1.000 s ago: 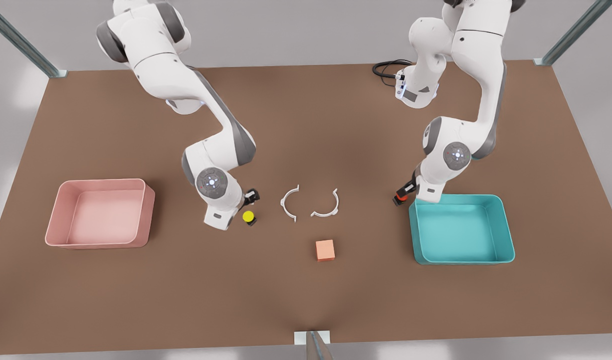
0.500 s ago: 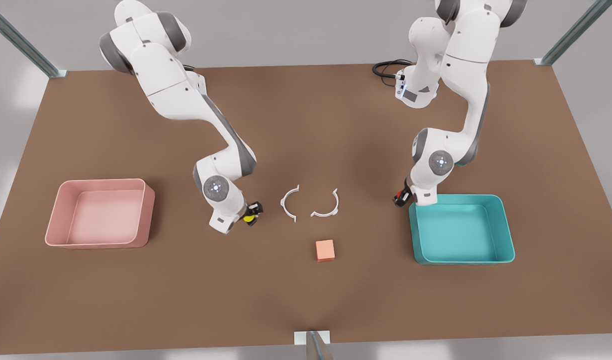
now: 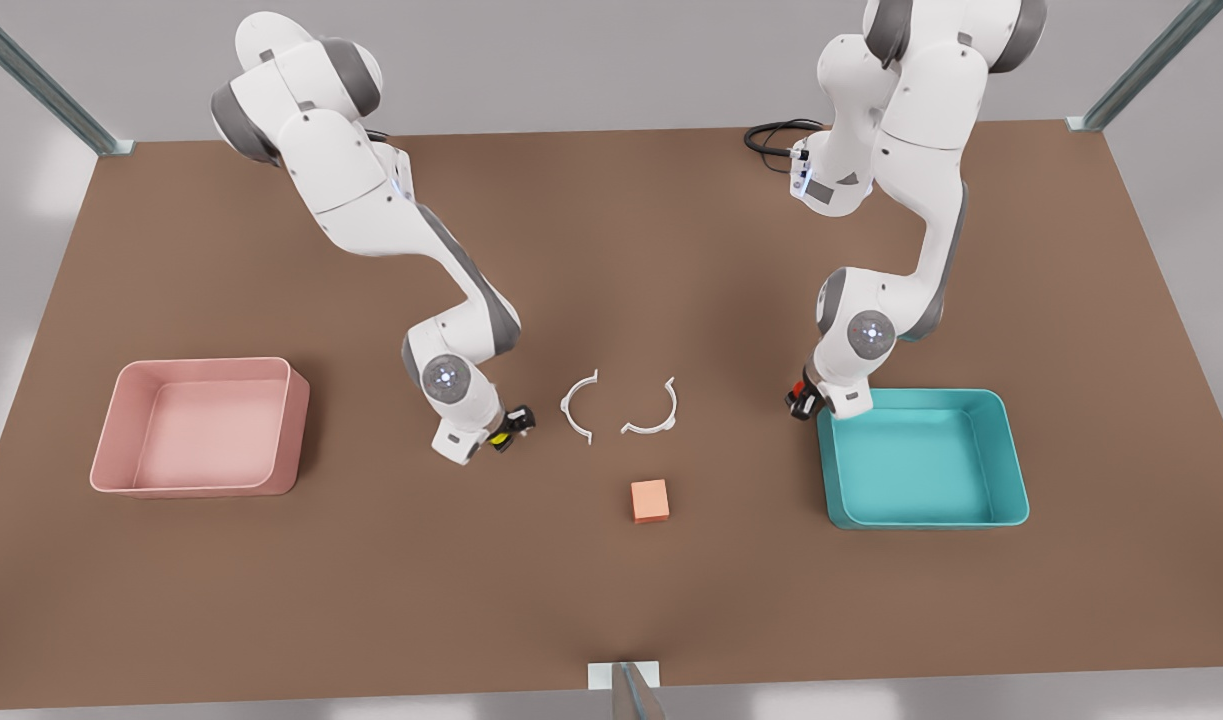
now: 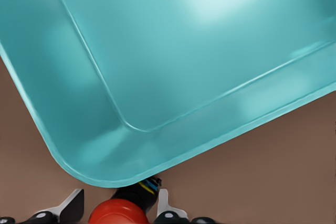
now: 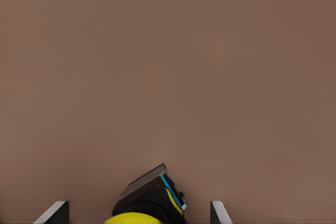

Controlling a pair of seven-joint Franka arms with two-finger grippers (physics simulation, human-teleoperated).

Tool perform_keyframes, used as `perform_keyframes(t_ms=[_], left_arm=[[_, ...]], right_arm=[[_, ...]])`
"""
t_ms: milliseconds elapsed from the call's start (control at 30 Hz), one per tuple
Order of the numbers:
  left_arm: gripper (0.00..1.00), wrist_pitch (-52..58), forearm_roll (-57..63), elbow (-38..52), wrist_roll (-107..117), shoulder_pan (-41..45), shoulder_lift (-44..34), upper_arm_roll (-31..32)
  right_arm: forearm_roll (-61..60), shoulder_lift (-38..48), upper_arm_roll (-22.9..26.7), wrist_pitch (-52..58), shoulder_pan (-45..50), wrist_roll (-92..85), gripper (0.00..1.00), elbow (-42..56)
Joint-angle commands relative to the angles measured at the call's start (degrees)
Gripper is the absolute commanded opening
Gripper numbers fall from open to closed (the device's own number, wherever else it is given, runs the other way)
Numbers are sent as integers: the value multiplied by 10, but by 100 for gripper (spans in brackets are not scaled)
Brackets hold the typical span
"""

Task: Place the red button in the blue storage box with the left arm, and place the yellow button in the pink storage box with the right arm

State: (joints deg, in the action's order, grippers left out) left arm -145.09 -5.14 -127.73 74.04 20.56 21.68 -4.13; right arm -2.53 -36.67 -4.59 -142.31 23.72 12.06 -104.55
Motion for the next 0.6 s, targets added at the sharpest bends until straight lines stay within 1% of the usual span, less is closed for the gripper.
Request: perform_keyframes(t_ms=[0, 67, 133, 167, 300, 400, 433, 467, 533, 567], left_arm=[[70, -11, 0, 0, 68, 0, -1, 0], [65, -11, 0, 0, 67, 0, -2, 0], [64, -11, 0, 0, 67, 0, -3, 0], [64, -11, 0, 0, 67, 0, -3, 0], [64, -11, 0, 0, 66, 1, -4, 0], [60, -10, 0, 0, 65, 2, -6, 0], [60, -10, 0, 0, 65, 2, -8, 0], [60, -9, 0, 0, 64, 2, -9, 0], [59, -7, 0, 0, 64, 2, -14, 0], [58, -7, 0, 0, 64, 2, -14, 0]], right_arm=[[-1, 0, -1, -24, -2, 16, 100, -5], [-1, 2, -1, -24, -3, 15, 92, -8], [-1, 3, -1, -24, -3, 16, 78, -9], [0, 3, -1, -24, -3, 16, 75, -9], [2, 2, -1, -43, -3, 15, 75, -22], [2, 2, -1, -43, -3, 15, 75, -24], [2, 4, -2, -42, -3, 15, 72, -22], [2, 6, -2, -41, -3, 15, 66, -21], [2, 8, -2, -42, -3, 15, 63, -21], [2, 10, -2, -42, -3, 14, 63, -21]])
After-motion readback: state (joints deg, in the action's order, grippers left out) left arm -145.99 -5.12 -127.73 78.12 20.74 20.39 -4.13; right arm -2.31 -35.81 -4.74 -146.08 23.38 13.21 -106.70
